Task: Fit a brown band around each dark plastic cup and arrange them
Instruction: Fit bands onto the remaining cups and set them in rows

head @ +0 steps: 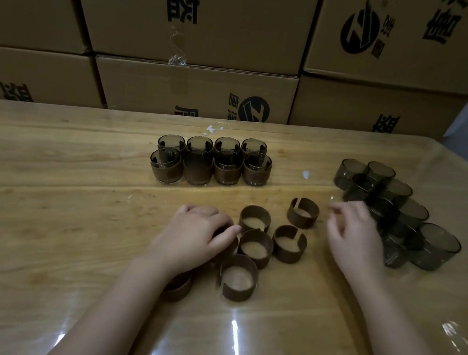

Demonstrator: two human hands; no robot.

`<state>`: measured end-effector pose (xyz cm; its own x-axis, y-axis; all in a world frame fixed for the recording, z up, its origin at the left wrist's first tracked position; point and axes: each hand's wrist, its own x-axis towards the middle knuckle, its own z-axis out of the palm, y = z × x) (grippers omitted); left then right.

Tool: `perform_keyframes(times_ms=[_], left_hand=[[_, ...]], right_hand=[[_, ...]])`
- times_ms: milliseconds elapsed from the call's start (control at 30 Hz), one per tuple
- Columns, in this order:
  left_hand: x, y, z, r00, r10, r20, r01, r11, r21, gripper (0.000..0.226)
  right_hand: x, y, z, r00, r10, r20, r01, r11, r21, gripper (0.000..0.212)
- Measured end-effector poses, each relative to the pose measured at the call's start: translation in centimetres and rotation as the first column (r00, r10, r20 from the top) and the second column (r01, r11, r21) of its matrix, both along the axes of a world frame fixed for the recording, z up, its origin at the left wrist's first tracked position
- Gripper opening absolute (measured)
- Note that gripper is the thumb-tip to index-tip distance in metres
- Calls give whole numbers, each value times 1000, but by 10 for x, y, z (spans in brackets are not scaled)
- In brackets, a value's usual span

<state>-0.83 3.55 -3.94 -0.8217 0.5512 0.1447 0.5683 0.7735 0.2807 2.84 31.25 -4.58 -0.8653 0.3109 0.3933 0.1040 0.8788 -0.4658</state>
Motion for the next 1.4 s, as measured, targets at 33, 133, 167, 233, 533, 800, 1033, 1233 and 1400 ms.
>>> perform_keyframes(times_ms=[33,133,167,233,533,800,1033,1233,1400], left_hand=[[0,0,-1,1000,15,-26,-15,1000,-12,59],[0,-1,-5,999,47,-19,-48,998,-39,62],[0,0,-6,998,56,-11,-56,997,-51,66],[-1,1,-8,998,66,-21,-67,995,-69,74],[-4,2,-12,997,76,15,-75,996,-50,76],[-5,2,-9,994,87,71,-90,995,46,61],[-4,3,-9,993,91,72,-96,993,63,60],[-2,1,1,961,82,264,-206,851,484,57],[5,16,17,934,-35,355,-285,527,801,46]], right_hand=[[5,5,3,993,-117,-29,119,990,78,29],[16,20,11,923,-386,-4,371,885,282,31],[19,25,14,894,-445,50,411,860,304,33],[22,31,17,845,-509,166,440,837,327,36],[18,35,9,856,-483,184,386,834,395,40],[15,21,11,929,-369,30,344,891,297,39],[18,-52,14,976,21,-216,-83,956,-280,40],[-2,-115,32,901,184,-393,-410,657,-633,38],[-4,-142,29,845,113,-523,-512,456,-728,35]])
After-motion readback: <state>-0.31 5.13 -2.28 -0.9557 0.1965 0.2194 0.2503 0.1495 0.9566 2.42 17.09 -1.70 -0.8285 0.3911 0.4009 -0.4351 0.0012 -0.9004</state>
